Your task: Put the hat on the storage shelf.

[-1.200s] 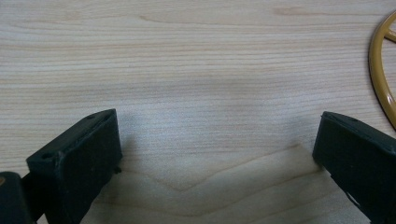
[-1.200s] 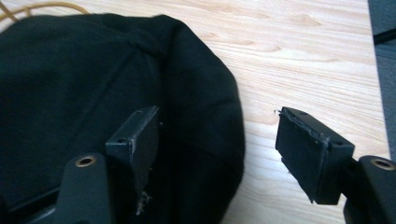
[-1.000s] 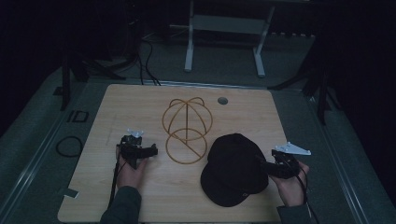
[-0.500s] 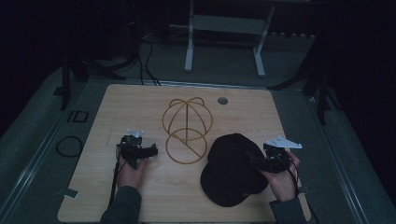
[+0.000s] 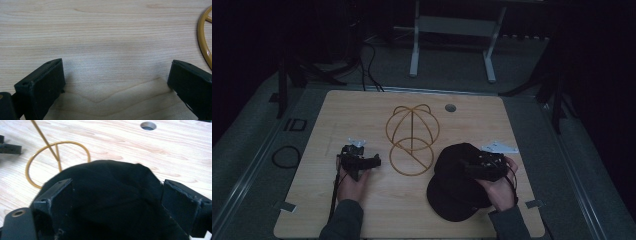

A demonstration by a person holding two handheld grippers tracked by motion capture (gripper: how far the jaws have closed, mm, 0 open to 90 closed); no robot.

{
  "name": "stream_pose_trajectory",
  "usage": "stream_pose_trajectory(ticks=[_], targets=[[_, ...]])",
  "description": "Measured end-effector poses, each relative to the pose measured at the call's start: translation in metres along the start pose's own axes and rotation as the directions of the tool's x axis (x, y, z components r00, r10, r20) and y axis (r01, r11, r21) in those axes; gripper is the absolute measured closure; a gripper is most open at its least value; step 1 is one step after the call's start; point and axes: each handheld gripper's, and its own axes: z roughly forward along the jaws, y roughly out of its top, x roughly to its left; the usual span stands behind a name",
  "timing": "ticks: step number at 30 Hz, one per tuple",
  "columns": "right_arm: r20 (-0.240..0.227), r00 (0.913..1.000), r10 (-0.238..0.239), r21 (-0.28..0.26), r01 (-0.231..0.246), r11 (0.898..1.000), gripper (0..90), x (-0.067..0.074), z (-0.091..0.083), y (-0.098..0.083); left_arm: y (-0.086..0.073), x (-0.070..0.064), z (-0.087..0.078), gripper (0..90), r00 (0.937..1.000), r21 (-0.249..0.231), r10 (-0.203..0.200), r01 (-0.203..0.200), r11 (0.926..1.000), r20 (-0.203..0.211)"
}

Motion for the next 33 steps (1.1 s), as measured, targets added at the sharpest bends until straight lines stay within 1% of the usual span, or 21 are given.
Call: stream_pose_trajectory(ticks=[2, 5, 6, 8, 11, 12, 14, 17, 21, 22, 25, 28, 30, 32, 33], targets=[[0.009, 0.9999, -0.005, 0.004, 0.005, 1.000, 10.4, 0.005, 0.004, 0.002, 0.000, 0.000, 0.000, 0.7, 1.0000, 0.000, 0.000, 0.000, 1.0000, 0.000], [0.026, 0.9994, -0.021, 0.025, 0.020, 0.999, 9.8, 0.010, 0.010, 0.003, 0.000, 0.000, 0.000, 0.7, 1.0000, 0.001, 0.001, -0.001, 1.0000, 0.000], [0.036, 0.9990, -0.025, 0.034, 0.023, 0.999, 9.8, 0.010, 0.013, 0.003, 0.000, 0.000, 0.000, 0.7, 1.0000, 0.001, 0.001, -0.001, 1.0000, 0.000], [0.072, 0.9972, -0.021, 0.050, 0.017, 0.999, 9.8, 0.009, 0.016, 0.001, 0.000, 0.000, 0.000, 0.7, 1.0000, 0.001, 0.001, -0.001, 1.0000, 0.000], [0.057, 0.9983, 0.012, 0.061, -0.015, 0.998, 9.8, 0.004, 0.017, -0.005, 0.000, 0.000, 0.000, 0.7, 1.0000, 0.001, 0.001, -0.001, 1.0000, 0.000], [0.046, 0.9988, 0.016, 0.069, -0.019, 0.997, 9.7, 0.002, 0.017, -0.007, 0.000, 0.000, 0.000, 0.7, 1.0000, 0.001, 0.002, -0.002, 1.0000, 0.000], [0.046, 0.9985, 0.029, 0.080, -0.033, 0.996, 9.7, 0.000, 0.018, -0.010, 0.000, 0.000, 0.000, 0.7, 1.0000, 0.001, 0.002, -0.002, 1.0000, 0.000], [0.030, 0.9977, 0.060, 0.096, -0.063, 0.993, 9.1, -0.002, 0.019, -0.013, 0.000, 0.000, 0.000, 0.7, 1.0000, 0.001, 0.001, -0.001, 1.0000, 0.000], [0.014, 0.9968, 0.078, 0.108, -0.079, 0.991, 9.4, -0.004, 0.020, -0.015, 0.000, 0.000, 0.000, 0.7, 1.0000, 0.001, 0.001, -0.001, 1.0000, 0.000], [0.017, 0.9965, 0.081, 0.114, -0.083, 0.990, 9.9, -0.004, 0.020, -0.015, 0.000, 0.000, 0.000, 0.7, 1.0000, 0.001, 0.001, -0.001, 1.0000, 0.000], [0.016, 0.9964, 0.083, 0.127, -0.085, 0.988, 16.8, -0.003, 0.021, -0.016, 0.000, 0.000, 0.000, 0.7, 1.0000, 0.001, 0.001, -0.001, 1.0000, 0.000], [-0.002, 0.9956, 0.094, 0.132, -0.093, 0.987, 30.6, -0.003, 0.022, -0.018, 0.000, 0.000, 0.000, 0.7, 1.0000, 0.001, 0.001, -0.001, 1.0000, 0.000], [-0.017, 0.9951, 0.097, 0.141, -0.094, 0.986, 41.4, -0.003, 0.023, -0.020, 0.000, 0.000, 0.000, 0.7, 1.0000, 0.002, 0.003, -0.003, 1.0000, 0.000], [-0.024, 0.9958, 0.088, 0.151, -0.084, 0.985, 48.2, -0.003, 0.024, -0.021, 0.000, 0.000, 0.000, 0.7, 1.0000, 0.002, 0.003, -0.003, 1.0000, 0.000], [-0.030, 0.9958, 0.086, 0.156, -0.080, 0.984, 53.2, -0.003, 0.024, -0.022, 0.000, 0.000, 0.000, 0.7, 1.0000, 0.002, 0.002, -0.002, 1.0000, 0.000]])
